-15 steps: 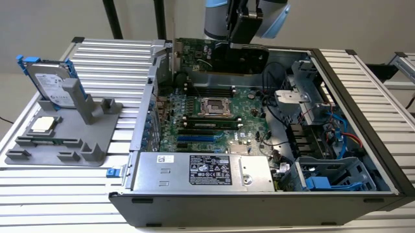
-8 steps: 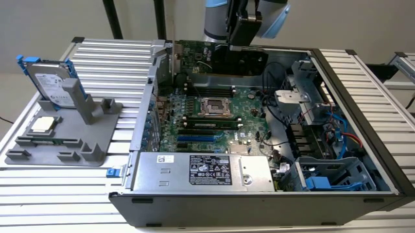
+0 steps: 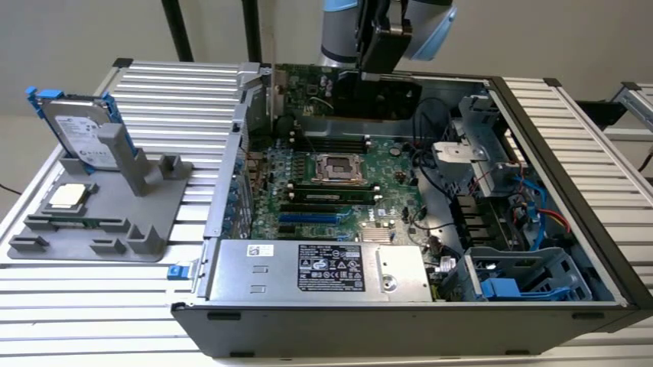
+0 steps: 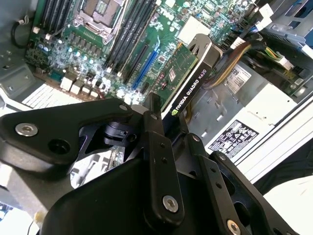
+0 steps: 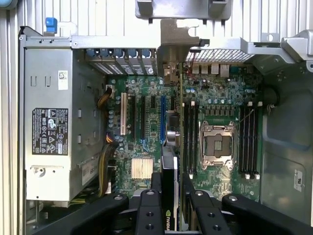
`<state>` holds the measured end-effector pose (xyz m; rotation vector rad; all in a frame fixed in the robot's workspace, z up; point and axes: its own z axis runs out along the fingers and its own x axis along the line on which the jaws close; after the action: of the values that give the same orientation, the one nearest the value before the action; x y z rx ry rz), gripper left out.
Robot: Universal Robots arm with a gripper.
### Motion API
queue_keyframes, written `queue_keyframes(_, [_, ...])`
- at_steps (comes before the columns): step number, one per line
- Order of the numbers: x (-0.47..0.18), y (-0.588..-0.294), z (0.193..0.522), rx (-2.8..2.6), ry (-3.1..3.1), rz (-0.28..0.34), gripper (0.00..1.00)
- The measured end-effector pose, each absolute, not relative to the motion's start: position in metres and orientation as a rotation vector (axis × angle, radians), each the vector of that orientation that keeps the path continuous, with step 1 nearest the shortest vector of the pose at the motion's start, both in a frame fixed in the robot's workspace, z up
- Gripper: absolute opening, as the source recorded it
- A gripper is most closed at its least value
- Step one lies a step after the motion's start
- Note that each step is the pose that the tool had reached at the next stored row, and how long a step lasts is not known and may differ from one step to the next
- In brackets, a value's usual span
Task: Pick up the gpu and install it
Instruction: 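Insert the gpu into the slot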
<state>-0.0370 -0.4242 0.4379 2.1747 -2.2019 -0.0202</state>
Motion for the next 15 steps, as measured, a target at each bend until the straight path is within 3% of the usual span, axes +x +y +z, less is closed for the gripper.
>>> queue_keyframes(15, [-0.037, -0.4242, 0.4325, 2.172, -2.2, -0.016, 0.0])
